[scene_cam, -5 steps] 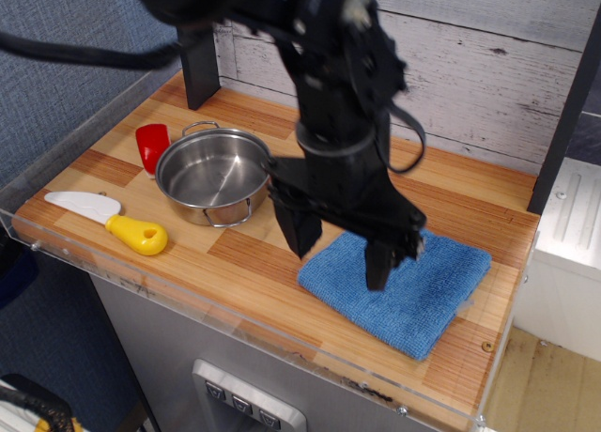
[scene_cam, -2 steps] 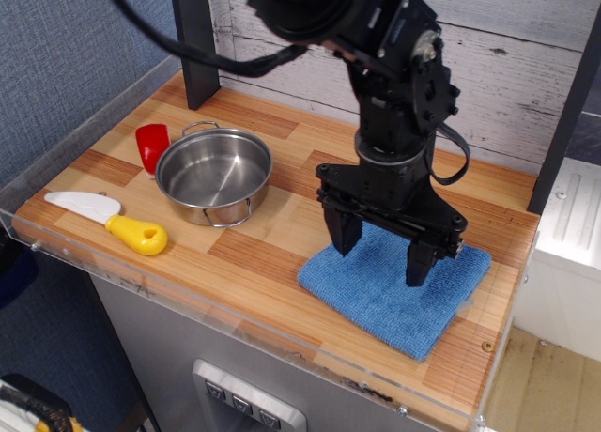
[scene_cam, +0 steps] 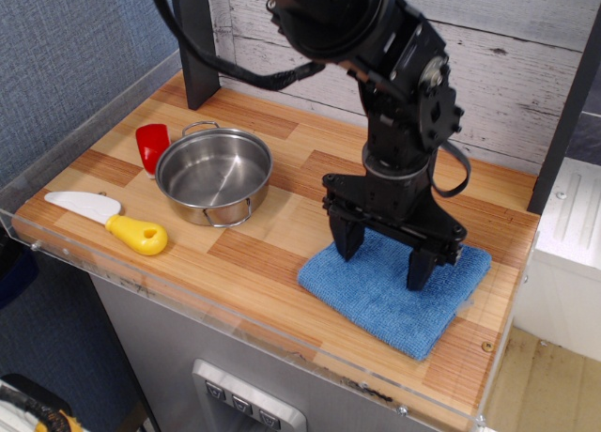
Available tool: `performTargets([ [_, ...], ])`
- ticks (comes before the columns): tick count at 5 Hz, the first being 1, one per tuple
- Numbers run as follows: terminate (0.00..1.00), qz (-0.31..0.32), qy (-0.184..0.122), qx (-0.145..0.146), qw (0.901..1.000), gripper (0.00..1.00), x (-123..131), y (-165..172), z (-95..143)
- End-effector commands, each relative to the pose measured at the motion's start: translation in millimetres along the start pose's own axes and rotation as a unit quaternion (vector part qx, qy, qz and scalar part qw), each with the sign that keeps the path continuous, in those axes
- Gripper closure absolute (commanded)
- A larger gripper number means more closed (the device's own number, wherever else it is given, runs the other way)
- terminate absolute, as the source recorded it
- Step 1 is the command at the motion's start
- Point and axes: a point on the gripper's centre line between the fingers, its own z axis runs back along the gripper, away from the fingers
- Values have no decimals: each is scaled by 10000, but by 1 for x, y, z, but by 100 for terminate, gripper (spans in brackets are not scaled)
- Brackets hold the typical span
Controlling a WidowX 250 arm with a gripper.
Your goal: Move the blue towel to the back center of the shelf.
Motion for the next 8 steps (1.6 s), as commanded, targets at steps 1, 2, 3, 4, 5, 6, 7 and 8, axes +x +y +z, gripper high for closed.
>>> performTargets([
  [1, 0, 40, 10, 56, 10000, 0, -7, 10, -15],
  [2, 0, 137, 38, 62, 9999, 0, -1, 14, -16],
  [3, 0, 302, 59, 59, 9995, 0, 8, 23, -19],
  [4, 0, 439, 40, 52, 9990, 0, 24, 31, -20],
  [5, 0, 581, 3, 95, 9983, 0, 41, 43, -20],
  [6, 0, 770, -12, 148, 9969, 0, 61, 53, -22],
  [7, 0, 950, -15, 188, 9953, 0, 73, 66, -21],
  [8, 0, 1086, -48, 273, 9937, 0, 82, 85, -20],
])
